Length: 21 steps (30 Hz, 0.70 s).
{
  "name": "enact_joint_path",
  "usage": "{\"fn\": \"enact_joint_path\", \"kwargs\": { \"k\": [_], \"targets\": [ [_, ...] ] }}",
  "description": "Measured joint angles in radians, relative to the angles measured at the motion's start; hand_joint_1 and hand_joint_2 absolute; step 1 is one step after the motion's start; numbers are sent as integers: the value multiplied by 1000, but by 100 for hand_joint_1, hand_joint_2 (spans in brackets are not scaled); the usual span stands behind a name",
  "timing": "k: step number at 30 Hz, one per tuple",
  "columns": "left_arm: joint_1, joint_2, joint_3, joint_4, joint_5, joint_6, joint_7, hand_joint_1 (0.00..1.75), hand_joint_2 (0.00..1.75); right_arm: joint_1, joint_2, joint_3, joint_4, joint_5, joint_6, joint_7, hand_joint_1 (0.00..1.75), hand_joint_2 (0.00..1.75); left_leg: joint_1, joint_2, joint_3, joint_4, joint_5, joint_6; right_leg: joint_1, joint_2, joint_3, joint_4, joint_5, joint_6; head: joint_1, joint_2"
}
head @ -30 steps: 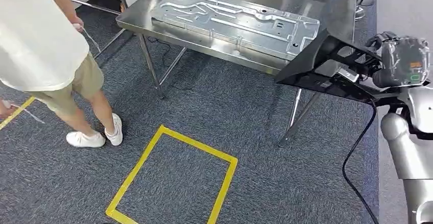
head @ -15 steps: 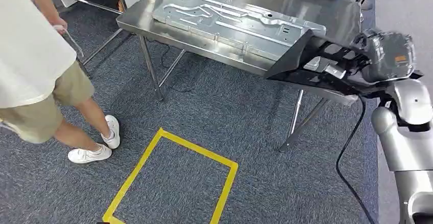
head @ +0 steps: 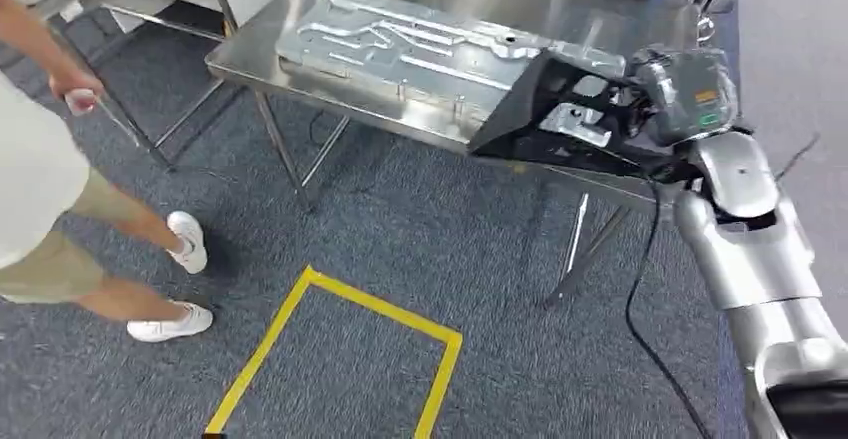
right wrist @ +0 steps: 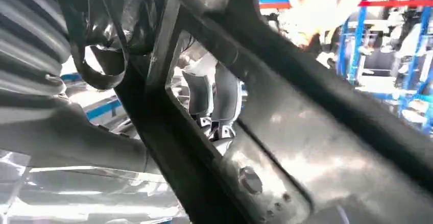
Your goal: Take the parts from the cabinet and place them on the table.
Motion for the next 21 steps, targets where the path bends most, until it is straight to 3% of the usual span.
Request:
{"fn": "enact_joint_path", "kwargs": {
  "k": [1,2,4,5,6,7,9,10,11,12,14,15,16,17,18,20,21],
  "targets": [
    [0,1,0,0,0,0,0,0,175,-5,12,15,7,3,4,2,175,175,0,0,-15,-4,23,-2,2,1,7,4,-9,1,0,0],
    [0,1,0,0,0,0,0,0,175,-13,22,28,15,9,7,3,175,175,0,0,-6,-55,69,-1,2,1,16,9,-19,2,0,0],
    [0,2,0,0,-1,0,1,0,175,-36,40,54,27,18,15,4,175,175,0,1,47,-227,194,1,1,1,33,20,-40,9,0,0],
    [1,2,0,0,-1,0,1,0,175,-48,50,67,32,21,16,5,175,175,-1,1,60,-259,201,3,1,0,37,23,-49,14,0,0],
    [-1,2,0,0,-1,0,1,0,175,-65,56,77,38,23,16,6,175,175,-4,2,55,-288,172,5,3,3,32,31,-53,18,0,0],
    [-2,2,0,0,-2,-1,2,0,175,-77,64,88,43,27,19,7,175,175,-7,2,61,-275,182,22,4,3,22,29,-54,24,0,0],
    [3,2,0,0,-1,0,3,0,175,-86,73,103,50,33,23,9,175,175,-7,-2,63,-280,183,32,6,2,33,33,-59,32,-1,0],
    [4,0,0,0,-2,-1,3,0,175,-91,76,109,52,35,24,10,175,175,1,-2,77,-287,183,36,6,3,32,38,-65,38,-2,0],
    [3,1,0,0,-2,-1,2,0,175,-101,78,113,54,35,24,10,175,175,1,-3,85,-291,180,40,3,1,23,68,-69,44,1,0],
    [2,1,0,0,-2,-1,2,0,175,-116,80,116,57,35,25,10,175,175,2,-3,91,-293,177,44,-1,0,-10,124,-86,50,0,0],
    [1,1,0,0,-2,0,2,0,175,-127,83,121,64,35,27,11,175,175,2,-4,102,-294,166,46,-9,0,-110,279,-147,62,0,0],
    [3,1,0,0,-2,0,3,0,175,-127,84,124,68,35,28,11,175,175,2,-5,109,-294,159,46,-12,-1,-148,326,-160,65,0,0],
    [4,1,0,0,-2,0,3,0,175,-127,85,127,73,35,28,11,175,175,2,-5,117,-294,151,46,-13,-2,-167,327,-146,64,0,0],
    [6,1,0,0,-2,0,4,0,175,-128,86,129,76,35,28,11,175,175,1,-6,128,-294,144,46,-12,-2,-163,288,-109,60,0,0],
    [6,0,0,0,-2,-1,4,0,175,-130,86,131,76,35,28,11,175,175,-1,-7,141,-294,135,45,-10,-2,-140,217,-53,53,0,0],
    [7,-2,0,0,-2,0,4,0,175,-140,87,131,77,35,28,11,175,175,1,-8,155,-301,119,44,3,-4,-84,47,68,24,1,0],
    [6,-8,0,3,-2,-1,5,0,175,-144,87,132,79,35,28,12,175,175,0,-7,168,-305,117,38,8,-4,-80,51,45,20,-4,0]
  ]
}}
